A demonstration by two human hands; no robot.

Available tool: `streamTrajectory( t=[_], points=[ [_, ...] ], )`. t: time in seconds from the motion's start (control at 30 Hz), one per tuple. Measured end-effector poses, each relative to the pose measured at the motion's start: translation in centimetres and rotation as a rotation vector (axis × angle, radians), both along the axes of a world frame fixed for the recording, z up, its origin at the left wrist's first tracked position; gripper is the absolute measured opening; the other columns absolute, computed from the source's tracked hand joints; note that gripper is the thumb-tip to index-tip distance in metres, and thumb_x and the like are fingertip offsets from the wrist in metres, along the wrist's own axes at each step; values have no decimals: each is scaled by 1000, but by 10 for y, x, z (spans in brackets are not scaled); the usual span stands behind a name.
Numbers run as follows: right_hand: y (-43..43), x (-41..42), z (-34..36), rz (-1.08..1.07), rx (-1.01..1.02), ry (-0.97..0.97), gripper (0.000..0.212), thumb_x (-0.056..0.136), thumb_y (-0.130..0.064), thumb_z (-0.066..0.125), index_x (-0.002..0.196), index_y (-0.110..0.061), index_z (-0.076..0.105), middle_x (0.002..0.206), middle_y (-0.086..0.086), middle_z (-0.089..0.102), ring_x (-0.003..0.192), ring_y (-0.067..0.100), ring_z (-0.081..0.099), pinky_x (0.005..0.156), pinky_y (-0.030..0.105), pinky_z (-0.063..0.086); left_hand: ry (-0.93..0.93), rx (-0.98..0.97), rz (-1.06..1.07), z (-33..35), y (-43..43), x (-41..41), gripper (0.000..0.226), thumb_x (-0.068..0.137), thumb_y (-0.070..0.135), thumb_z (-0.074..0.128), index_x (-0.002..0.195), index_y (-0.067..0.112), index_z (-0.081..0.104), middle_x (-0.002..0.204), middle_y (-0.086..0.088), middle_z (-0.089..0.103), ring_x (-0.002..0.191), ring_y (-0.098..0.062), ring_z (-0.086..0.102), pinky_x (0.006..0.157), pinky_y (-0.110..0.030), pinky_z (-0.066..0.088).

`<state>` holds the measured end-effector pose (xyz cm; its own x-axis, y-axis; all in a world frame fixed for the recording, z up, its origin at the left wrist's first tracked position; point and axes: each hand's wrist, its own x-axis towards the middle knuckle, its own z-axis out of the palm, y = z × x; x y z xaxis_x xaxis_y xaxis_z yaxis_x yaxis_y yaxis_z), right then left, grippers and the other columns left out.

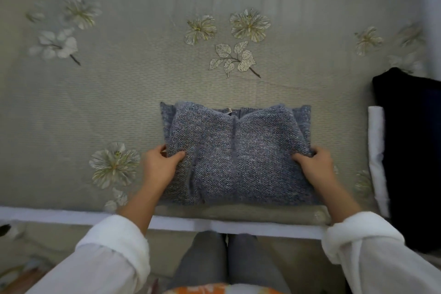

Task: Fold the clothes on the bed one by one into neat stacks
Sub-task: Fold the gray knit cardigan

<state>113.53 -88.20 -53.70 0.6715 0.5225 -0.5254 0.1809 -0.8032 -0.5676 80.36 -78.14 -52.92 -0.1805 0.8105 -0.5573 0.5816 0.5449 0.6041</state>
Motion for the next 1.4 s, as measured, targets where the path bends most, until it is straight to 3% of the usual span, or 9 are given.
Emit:
streamTrajectory(
  t=[0.2,0.3,0.5,0.63,0.93,1.1,1.2,1.27,1.4],
  points=[
    [-48,-19,56,39,74,-8,24,77,-15,74,97,-14,61,79,-7,63,71,10,59,64,28,48,-78,96,-199,42,-23,34,31,81,20,74,110,11,67,90,3,67,72,-5,59,56,-16,40],
    [-79,-13,83,-27,97,-57,20,78,-18,73,93,-20,58,76,-16,58,69,0,55,54,20,40,-105,112,-302,59,-20,56,39,82,20,73,118,9,64,103,-5,70,77,-11,59,67,-23,46],
    [-140,18,130,-193,101,-137,19,74,-26,75,80,-29,57,74,-19,59,66,-4,54,49,10,37,-116,193,-602,90,-7,128,37,84,25,71,119,12,65,101,-4,71,69,-5,56,56,-20,43],
    [-170,45,153,-360,128,-138,18,76,-29,72,79,-28,55,78,-12,62,69,6,59,54,24,42,-214,196,-710,117,-4,201,30,84,15,71,112,7,67,96,-7,70,84,-21,64,79,-36,51],
    [-221,138,184,-621,261,-152,11,85,-25,62,91,-18,57,94,3,64,83,21,61,79,45,52,-346,309,-917,169,-15,393,24,88,12,64,112,7,66,97,-5,67,88,-22,62,81,-34,47],
    [-235,193,184,-723,331,-154,16,85,-25,63,98,-17,57,98,3,66,88,21,63,84,45,52,-326,458,-1066,194,-16,505,18,89,15,63,106,14,68,95,-2,68,80,-17,60,76,-33,47],
    [-237,217,175,-768,372,-188,16,86,-26,64,99,-25,54,99,-9,64,90,12,61,82,36,49,-254,492,-1114,199,-10,570,13,87,24,64,100,26,67,100,-3,69,97,-29,62,99,-53,40],
    [-236,230,162,-807,366,-199,16,88,-28,63,98,-28,51,98,-12,61,90,9,59,80,32,47,-288,470,-1082,193,-5,607,21,86,25,64,107,23,67,110,-6,68,106,-32,60,103,-55,36],
    [-238,249,124,-929,227,-190,21,92,-27,61,102,-13,48,100,3,60,94,24,58,82,35,46,-193,465,-1071,150,-14,647,45,93,25,56,136,16,48,135,-12,55,122,-33,50,107,-50,35]
  ],
)
